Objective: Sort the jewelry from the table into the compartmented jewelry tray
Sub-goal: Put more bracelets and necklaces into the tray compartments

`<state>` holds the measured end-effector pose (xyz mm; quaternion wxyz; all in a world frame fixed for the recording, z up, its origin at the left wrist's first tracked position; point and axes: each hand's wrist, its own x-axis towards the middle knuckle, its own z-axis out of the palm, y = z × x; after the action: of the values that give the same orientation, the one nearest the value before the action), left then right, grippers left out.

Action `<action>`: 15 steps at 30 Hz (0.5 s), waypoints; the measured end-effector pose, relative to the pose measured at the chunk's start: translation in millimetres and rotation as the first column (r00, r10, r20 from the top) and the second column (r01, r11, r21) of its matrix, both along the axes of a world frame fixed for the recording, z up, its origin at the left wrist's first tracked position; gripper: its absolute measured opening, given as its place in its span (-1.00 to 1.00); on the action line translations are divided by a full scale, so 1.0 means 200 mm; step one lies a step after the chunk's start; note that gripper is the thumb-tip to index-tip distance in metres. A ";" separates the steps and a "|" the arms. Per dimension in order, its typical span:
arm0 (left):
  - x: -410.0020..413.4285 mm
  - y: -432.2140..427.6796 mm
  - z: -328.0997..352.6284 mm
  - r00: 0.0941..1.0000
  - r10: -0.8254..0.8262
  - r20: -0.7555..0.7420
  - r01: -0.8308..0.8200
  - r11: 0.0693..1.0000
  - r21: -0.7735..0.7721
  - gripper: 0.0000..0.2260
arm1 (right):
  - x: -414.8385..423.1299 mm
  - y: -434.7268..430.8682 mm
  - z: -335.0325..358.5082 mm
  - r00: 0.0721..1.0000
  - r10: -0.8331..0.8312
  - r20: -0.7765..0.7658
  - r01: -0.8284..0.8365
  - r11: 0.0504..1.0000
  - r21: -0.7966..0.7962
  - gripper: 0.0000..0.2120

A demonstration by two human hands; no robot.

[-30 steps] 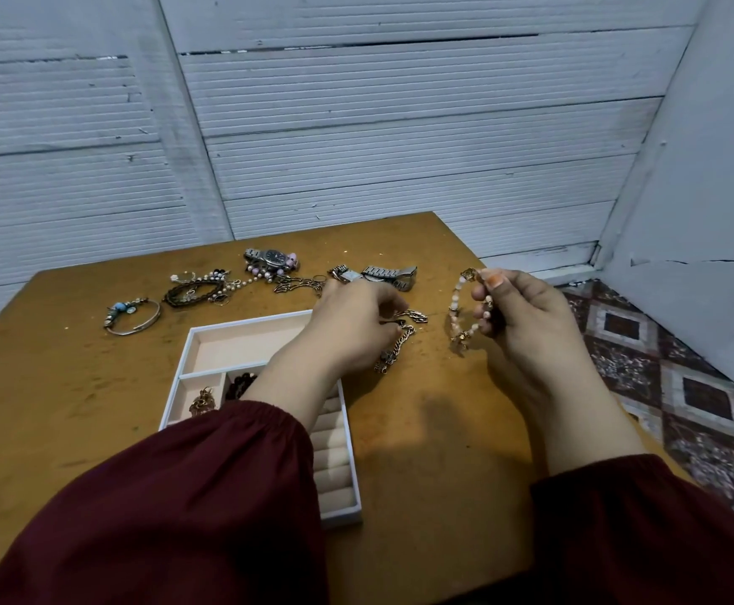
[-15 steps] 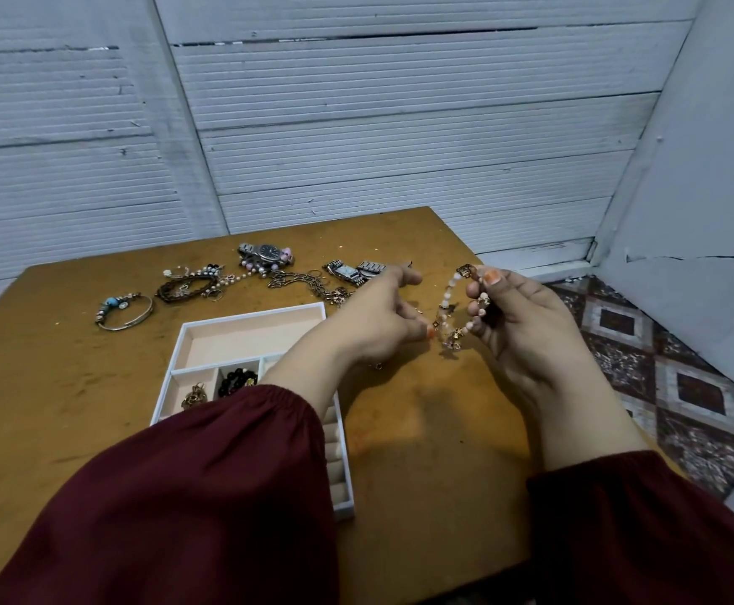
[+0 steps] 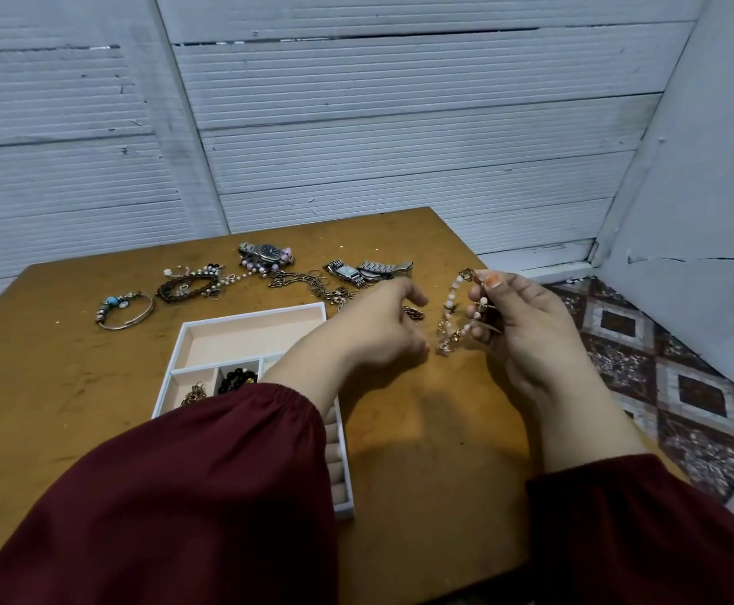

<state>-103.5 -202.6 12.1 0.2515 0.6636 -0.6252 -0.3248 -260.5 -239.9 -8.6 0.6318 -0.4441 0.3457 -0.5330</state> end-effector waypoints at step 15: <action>0.05 -0.04 0.01 0.760 0.162 0.630 -0.107 0.986 -0.124 -0.76 | 0.02 -0.01 -0.02 0.982 -0.056 -0.181 0.039 0.995 -0.095 -0.87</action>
<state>-93.7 -210.8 13.5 0.0738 0.7667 -0.6367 -0.0363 -256.6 -241.2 -12.3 0.5634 -0.5111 0.3883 -0.5201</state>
